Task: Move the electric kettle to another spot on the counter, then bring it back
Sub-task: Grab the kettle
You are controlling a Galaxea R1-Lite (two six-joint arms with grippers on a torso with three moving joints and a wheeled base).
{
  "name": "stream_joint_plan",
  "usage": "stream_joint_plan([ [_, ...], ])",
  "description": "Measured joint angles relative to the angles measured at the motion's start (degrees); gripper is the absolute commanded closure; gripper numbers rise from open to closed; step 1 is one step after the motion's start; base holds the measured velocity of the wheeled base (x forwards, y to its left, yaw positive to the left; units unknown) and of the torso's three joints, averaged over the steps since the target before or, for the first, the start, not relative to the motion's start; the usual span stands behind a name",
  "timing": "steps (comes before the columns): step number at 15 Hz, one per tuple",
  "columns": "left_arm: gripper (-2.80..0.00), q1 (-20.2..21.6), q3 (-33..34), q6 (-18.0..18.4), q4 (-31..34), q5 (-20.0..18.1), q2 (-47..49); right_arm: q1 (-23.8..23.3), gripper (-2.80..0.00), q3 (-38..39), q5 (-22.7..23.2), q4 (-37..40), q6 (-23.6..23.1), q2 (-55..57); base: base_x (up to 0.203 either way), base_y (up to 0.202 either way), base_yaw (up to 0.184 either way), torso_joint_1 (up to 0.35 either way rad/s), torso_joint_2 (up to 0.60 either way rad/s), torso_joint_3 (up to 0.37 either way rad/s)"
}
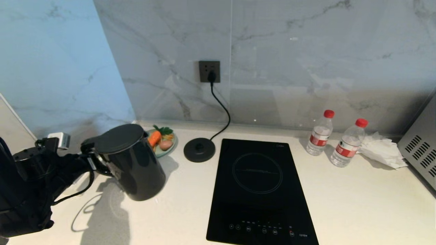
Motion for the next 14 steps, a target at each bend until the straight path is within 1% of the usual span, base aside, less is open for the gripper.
stream_joint_plan([
  [4, 0.0, -0.1, 0.26, -0.02, -0.16, 0.34, -0.11, -0.02, 0.0, 0.0, -0.02, -0.02, -0.02, 0.0, 0.0, 0.0, 0.0, 0.0, 0.0, 0.0],
  [7, 0.0, -0.5, 0.13, -0.03, 0.17, 1.6, -0.81, -0.02, 0.0, 0.0, -0.02, -0.01, -0.02, 0.0, 0.0, 0.0, 0.0, 0.0, 0.0, 0.0],
  [9, 0.0, -1.55, -0.26, -0.48, 0.15, 4.01, -1.66, -0.02, 0.0, 0.0, -0.04, 0.0, 0.0, 0.0, 0.0, 0.0, 0.0, 0.0, 0.0, 0.0],
  [11, 0.0, -3.92, -0.57, -0.59, 0.12, 7.31, -2.51, -0.02, 0.0, 0.0, -0.02, -0.02, -0.02, 0.0, 0.0, 0.0, 0.0, 0.0, 0.0, 0.0],
  [14, 0.0, -6.87, -0.71, -0.74, -0.1, 9.55, -3.87, -0.02, 0.0, 0.0, -0.02, -0.03, -0.07, 0.0, 0.0, 0.0, 0.0, 0.0, 0.0, 0.0],
])
